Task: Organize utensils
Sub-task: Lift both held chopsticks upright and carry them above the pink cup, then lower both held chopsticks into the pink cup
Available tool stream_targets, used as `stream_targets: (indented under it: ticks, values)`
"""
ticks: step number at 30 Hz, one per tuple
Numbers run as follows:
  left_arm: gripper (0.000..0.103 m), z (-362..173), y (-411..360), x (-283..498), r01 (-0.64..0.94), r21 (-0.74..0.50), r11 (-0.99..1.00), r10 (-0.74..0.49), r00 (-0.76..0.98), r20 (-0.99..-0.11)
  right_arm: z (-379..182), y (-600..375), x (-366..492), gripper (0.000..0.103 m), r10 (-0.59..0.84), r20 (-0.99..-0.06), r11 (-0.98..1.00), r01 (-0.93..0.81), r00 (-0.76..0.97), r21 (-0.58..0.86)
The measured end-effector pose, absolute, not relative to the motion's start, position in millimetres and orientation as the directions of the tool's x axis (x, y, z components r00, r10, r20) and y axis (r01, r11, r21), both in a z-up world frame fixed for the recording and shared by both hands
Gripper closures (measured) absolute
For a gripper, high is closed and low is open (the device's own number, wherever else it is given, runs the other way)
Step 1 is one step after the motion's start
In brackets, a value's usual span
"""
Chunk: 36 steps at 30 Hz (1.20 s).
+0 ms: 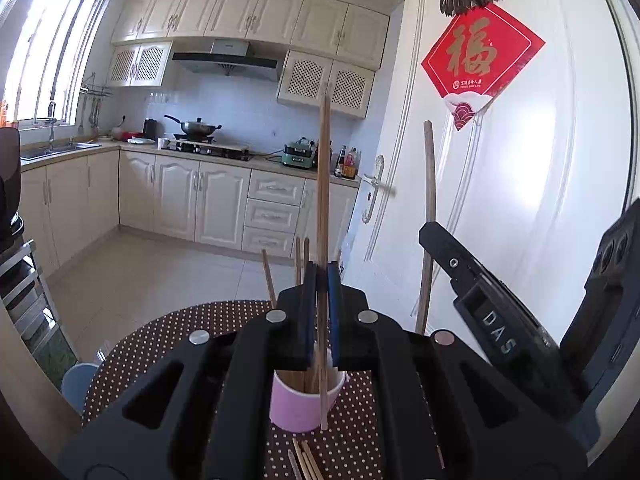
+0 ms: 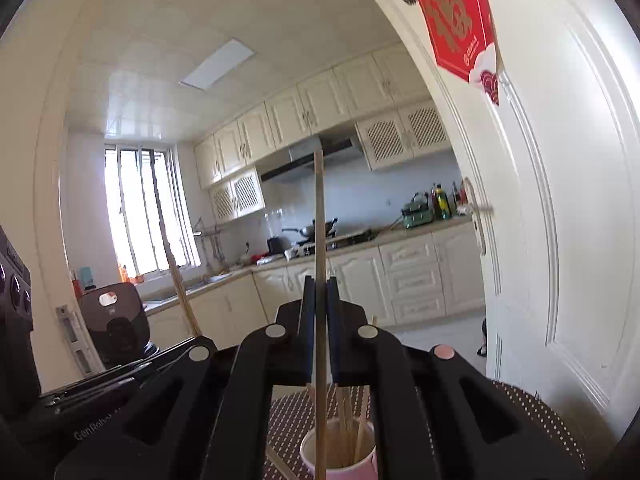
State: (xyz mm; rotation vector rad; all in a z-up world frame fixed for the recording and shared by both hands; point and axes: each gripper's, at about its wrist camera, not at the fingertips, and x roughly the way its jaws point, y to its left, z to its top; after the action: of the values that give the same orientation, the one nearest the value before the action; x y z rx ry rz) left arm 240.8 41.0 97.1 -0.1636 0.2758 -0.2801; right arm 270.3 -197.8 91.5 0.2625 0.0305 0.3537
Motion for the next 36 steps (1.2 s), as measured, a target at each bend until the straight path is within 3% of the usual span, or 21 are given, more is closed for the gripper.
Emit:
stream_targets:
  ticks: [15,36]
  values:
    - [0.097,102.9,44.0,276.2,0.205,-0.22,0.954,-0.249,0.949,-0.193,77.2,-190.6,310.0,0.099,0.283,0.09,0.92,-0.297,0.955,0.256]
    - [0.097,56.6,37.2,314.2,0.14,-0.152,0.978,-0.175,0.952,-0.252,34.6,-184.4,344.3,0.099,0.256,-0.004,0.931,-0.245,0.967,0.271]
